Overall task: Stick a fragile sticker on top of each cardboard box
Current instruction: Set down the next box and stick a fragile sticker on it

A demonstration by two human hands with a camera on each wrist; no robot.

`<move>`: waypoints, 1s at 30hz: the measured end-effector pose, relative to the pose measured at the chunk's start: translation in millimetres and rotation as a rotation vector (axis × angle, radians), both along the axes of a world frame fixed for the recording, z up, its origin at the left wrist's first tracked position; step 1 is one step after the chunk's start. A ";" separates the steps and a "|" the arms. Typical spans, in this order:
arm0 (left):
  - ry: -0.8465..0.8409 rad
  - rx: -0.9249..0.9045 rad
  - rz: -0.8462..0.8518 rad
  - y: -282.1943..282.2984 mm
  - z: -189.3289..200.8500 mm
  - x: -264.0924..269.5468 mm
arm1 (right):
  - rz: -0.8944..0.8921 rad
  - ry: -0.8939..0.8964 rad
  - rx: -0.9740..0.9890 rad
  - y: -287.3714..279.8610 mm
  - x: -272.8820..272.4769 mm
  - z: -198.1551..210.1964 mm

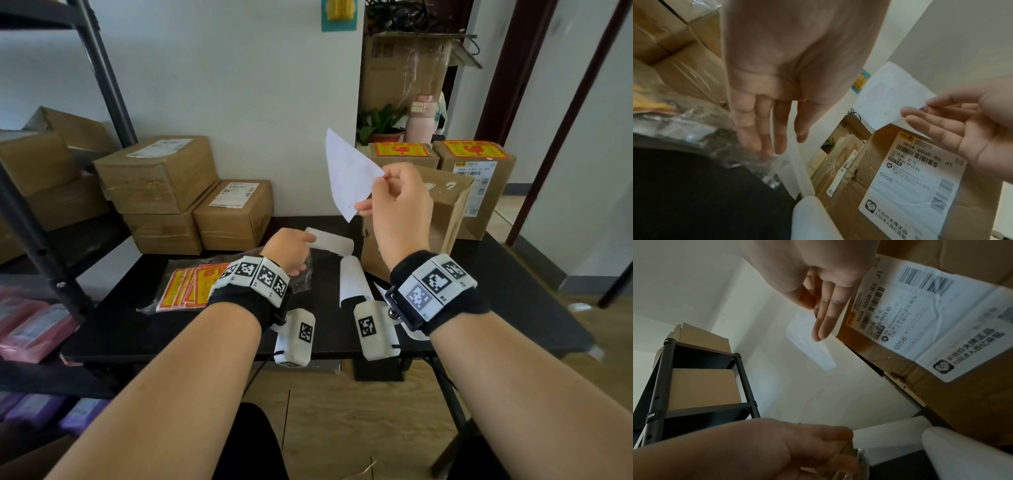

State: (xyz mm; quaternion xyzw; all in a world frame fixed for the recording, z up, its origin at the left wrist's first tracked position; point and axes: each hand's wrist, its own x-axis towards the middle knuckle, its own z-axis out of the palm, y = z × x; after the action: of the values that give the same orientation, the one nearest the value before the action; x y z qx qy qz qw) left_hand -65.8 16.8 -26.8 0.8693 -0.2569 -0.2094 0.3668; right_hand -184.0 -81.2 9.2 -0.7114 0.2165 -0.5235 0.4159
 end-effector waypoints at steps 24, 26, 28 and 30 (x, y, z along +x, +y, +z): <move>-1.068 -0.325 0.103 -0.4 31.2 -47.4 | 0.102 0.116 0.046 1.3 -3.5 5.1; -1.076 -0.352 0.099 -1.5 32.4 -46.2 | 0.146 0.126 0.052 1.4 -3.5 7.4; -1.052 -0.379 0.084 -1.2 34.5 -44.9 | 0.181 0.116 0.066 0.9 -3.9 9.1; -1.011 -0.425 0.086 -0.1 37.6 -42.0 | 0.208 0.104 0.072 1.7 -5.6 11.3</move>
State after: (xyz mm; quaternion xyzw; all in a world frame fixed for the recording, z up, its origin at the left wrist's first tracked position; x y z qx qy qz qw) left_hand -107.8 16.7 10.9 0.7782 -0.4018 0.3061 0.3733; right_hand -189.6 -79.4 20.6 -0.7408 0.1814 -0.4320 0.4814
